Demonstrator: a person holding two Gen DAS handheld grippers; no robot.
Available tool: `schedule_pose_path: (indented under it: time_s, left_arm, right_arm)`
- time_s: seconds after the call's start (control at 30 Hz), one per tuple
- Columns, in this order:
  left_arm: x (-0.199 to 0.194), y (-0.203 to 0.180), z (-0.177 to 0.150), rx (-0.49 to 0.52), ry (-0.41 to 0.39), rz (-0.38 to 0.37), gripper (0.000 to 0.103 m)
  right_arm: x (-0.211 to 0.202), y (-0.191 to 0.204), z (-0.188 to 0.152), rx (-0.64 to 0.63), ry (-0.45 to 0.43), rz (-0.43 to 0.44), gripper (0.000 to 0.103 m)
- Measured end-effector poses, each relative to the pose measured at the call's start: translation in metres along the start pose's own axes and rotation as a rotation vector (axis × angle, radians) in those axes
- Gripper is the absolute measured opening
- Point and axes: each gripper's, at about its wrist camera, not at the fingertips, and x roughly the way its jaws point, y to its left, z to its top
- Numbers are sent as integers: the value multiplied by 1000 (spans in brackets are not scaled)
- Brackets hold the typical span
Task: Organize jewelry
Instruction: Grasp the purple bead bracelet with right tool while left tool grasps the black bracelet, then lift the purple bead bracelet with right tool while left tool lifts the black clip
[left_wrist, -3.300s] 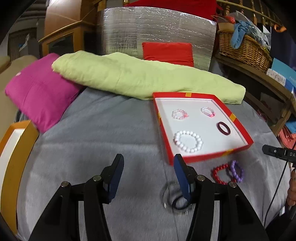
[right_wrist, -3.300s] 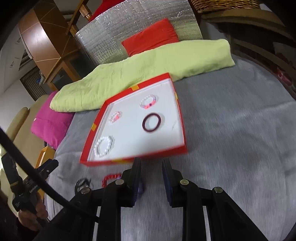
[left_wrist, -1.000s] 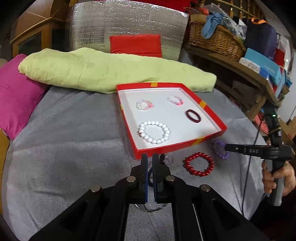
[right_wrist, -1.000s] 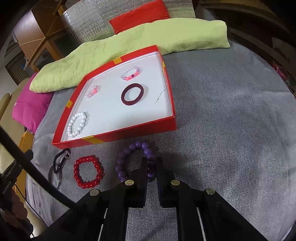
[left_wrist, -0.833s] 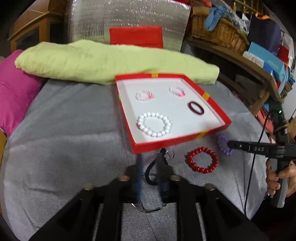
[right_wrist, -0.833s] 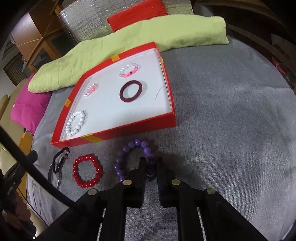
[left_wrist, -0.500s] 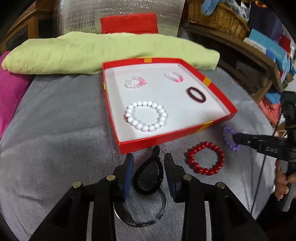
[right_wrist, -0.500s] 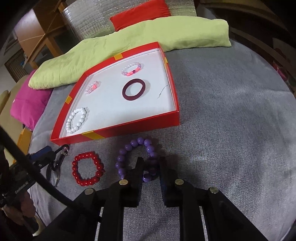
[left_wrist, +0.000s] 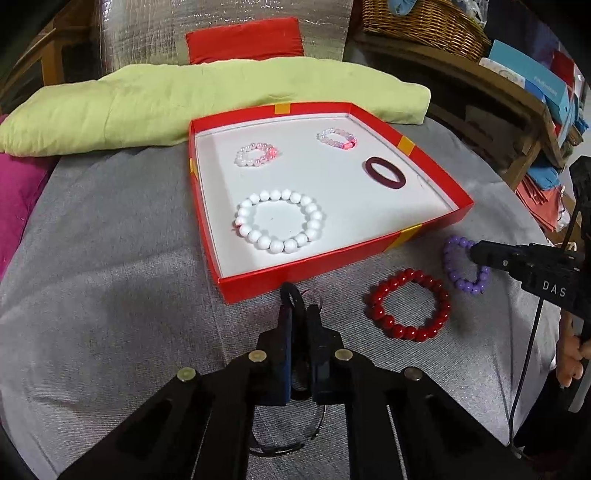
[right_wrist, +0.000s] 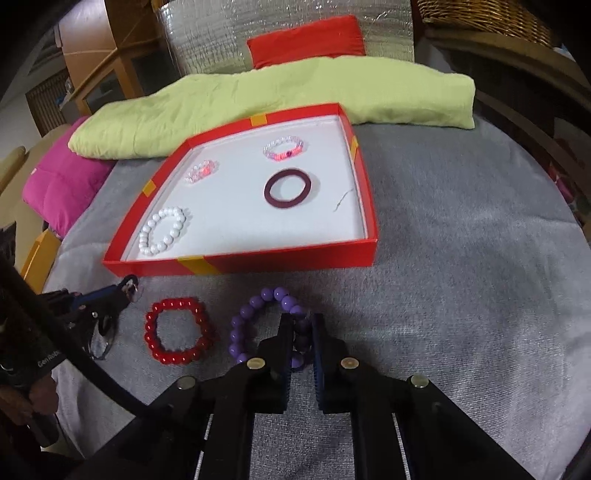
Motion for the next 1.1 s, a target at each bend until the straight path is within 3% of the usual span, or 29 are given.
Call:
schedule_pose_path:
  time_s: [0.27, 0.57, 0.77, 1.1]
  left_arm:
    - [-25, -3, 6, -3, -76, -29, 7]
    - [-45, -7, 6, -34, -139, -25, 7]
    - [-67, -12, 3, -73, -209, 2, 7]
    - [-73, -26, 2, -80, -260, 41, 7]
  right_arm:
    - [-8, 2, 3, 18, -12, 57, 10]
    - [-26, 0, 5, 79, -12, 225, 10]
    - [-44, -3, 5, 118, -56, 301, 10]
    - [-72, 6, 5, 108, -214, 316, 10]
